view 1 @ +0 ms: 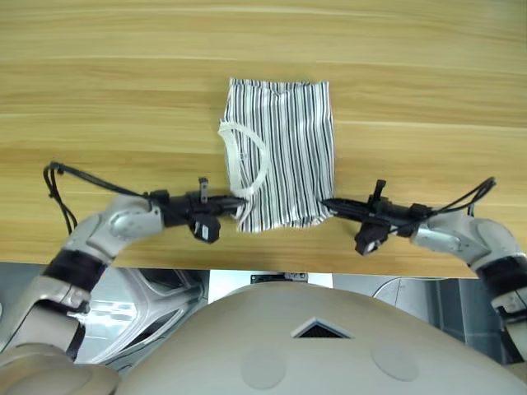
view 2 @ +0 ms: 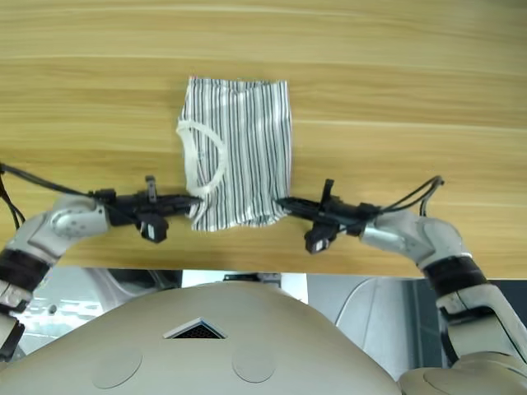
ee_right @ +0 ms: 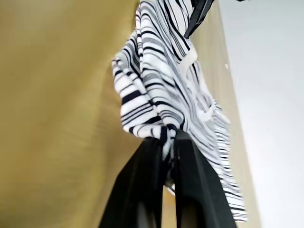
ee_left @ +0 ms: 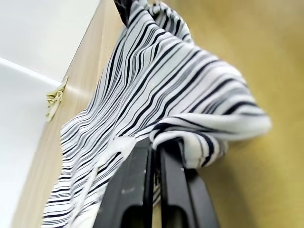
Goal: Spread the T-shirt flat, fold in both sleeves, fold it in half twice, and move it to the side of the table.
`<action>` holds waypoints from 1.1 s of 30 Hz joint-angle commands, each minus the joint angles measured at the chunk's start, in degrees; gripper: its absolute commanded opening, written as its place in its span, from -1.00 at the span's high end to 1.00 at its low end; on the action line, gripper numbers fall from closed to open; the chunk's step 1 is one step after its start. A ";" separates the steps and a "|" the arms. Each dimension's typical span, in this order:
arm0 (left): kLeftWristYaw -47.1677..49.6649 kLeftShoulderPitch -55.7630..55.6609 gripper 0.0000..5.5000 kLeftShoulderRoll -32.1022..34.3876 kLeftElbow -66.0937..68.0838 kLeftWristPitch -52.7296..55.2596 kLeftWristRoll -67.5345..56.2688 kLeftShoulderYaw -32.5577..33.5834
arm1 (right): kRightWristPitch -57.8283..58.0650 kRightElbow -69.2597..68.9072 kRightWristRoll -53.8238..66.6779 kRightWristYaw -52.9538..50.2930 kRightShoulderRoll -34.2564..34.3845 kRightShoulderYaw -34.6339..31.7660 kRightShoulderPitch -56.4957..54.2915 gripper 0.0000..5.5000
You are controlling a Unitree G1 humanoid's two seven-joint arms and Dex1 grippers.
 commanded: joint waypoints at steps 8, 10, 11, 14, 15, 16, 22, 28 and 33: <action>2.38 23.18 1.00 5.39 -18.96 7.87 -7.42 11.04 | 11.55 -17.94 23.64 16.02 -8.38 -1.60 14.64 0.96; 2.16 20.11 1.00 2.86 -16.96 9.45 -11.64 11.95 | 12.94 -17.72 27.96 18.18 -6.62 -1.32 12.95 0.96; 1.86 18.37 1.00 1.30 -15.79 10.52 -14.07 12.12 | 13.81 -17.01 30.15 19.01 -5.17 -1.41 11.38 0.96; 1.56 13.33 1.00 -4.44 -12.13 14.97 -22.35 13.17 | 17.18 -12.81 37.25 20.63 1.12 -2.53 5.20 0.96; 1.21 12.02 1.00 -6.02 -11.19 16.40 -24.01 13.17 | 18.26 -11.86 39.38 21.10 2.97 -2.92 3.73 0.96; 0.76 10.95 1.00 -7.72 -10.30 17.74 -25.08 13.12 | 19.70 -11.26 41.99 21.92 4.76 -3.36 2.39 0.96; 1.21 6.24 1.00 -14.79 -6.14 25.92 -26.56 14.71 | 28.46 -7.53 48.25 24.53 14.05 -5.75 -4.43 0.96; 5.62 0.36 1.00 -20.76 -0.06 34.97 -22.86 16.67 | 32.83 0.33 43.79 22.84 22.75 -7.23 -10.78 0.96; 7.97 -3.43 1.00 -24.39 2.81 38.92 -19.99 17.36 | 32.84 9.94 38.53 20.08 27.91 -8.57 -16.06 0.96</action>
